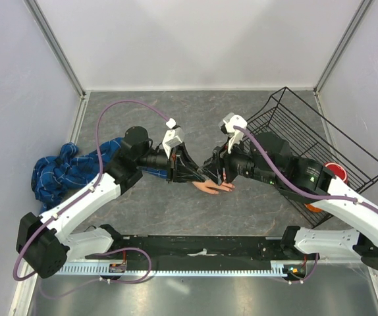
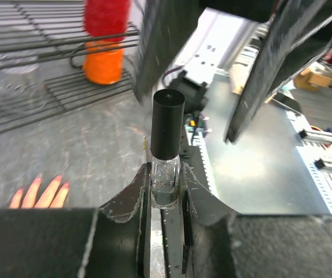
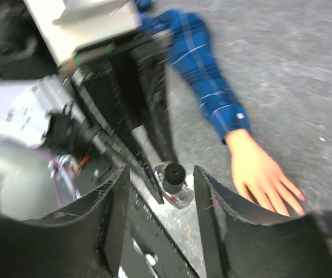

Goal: Paint the nails

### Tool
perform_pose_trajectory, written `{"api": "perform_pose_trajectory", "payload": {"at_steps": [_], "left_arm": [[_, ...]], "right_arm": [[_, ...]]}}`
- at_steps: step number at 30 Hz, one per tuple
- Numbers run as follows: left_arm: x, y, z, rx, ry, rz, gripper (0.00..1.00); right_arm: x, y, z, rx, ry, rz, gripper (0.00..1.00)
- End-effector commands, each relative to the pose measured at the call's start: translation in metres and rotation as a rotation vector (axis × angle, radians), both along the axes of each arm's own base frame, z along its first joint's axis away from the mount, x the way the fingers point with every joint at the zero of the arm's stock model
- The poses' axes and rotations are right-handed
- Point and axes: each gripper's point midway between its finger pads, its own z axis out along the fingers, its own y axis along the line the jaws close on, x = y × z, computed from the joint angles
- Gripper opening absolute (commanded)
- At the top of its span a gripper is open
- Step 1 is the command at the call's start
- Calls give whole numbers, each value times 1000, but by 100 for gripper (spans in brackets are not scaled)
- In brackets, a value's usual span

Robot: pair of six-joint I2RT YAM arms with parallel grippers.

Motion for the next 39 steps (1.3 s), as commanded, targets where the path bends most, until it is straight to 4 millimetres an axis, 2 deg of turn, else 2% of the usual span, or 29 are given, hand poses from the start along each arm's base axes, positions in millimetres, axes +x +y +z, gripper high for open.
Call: {"api": "perform_pose_trajectory", "payload": {"at_steps": [1, 6, 9, 11, 12, 15, 19, 20, 22, 23, 26, 28, 29, 30, 31, 33, 35, 39], "left_arm": [[-18, 2, 25, -67, -27, -130, 2], [-22, 3, 27, -73, -25, -147, 2], [-22, 3, 27, -73, -23, -150, 2], [-22, 4, 28, -77, -28, -145, 2], [-22, 3, 28, -77, -28, -142, 2], [-16, 3, 29, -78, -39, -93, 2], [11, 3, 23, -40, -86, 88, 2], [27, 3, 23, -26, -99, 181, 2], [42, 9, 16, 13, -112, 286, 2], [57, 13, 15, 29, -122, 379, 2], [79, 27, 11, 70, -153, 535, 2], [84, 33, 11, 81, -165, 584, 2], [88, 37, 12, 83, -170, 616, 2], [89, 38, 12, 82, -172, 624, 2], [89, 38, 13, 81, -174, 629, 2], [90, 39, 13, 81, -175, 637, 2], [90, 40, 14, 80, -180, 643, 2], [88, 39, 15, 77, -183, 628, 2]], "right_arm": [[-27, 8, -8, -23, 1, 197, 51], [-31, 10, -9, -25, 2, 240, 45], [-28, 10, -9, -28, 1, 237, 34], [-26, 11, -11, -33, 2, 234, 24], [-25, 11, -12, -36, 5, 232, 14], [-20, 11, -18, -48, 20, 200, 0], [-12, 17, -22, -38, 59, 147, 0], [-10, 19, -23, -29, 74, 131, 0], [1, 21, -20, 22, 97, 37, 0], [7, 21, -24, 28, 107, -10, 0], [26, 17, -24, 59, 110, -205, 0], [32, 17, -29, 35, 84, -331, 0], [32, 21, -23, 68, 105, -382, 0], [25, 36, -32, 40, 113, -388, 0], [29, 34, -31, 45, 91, -450, 0], [20, 52, -27, 78, 87, -464, 0], [21, 60, -20, 101, 66, -482, 0], [22, 60, -13, 104, 41, -478, 0]]}}
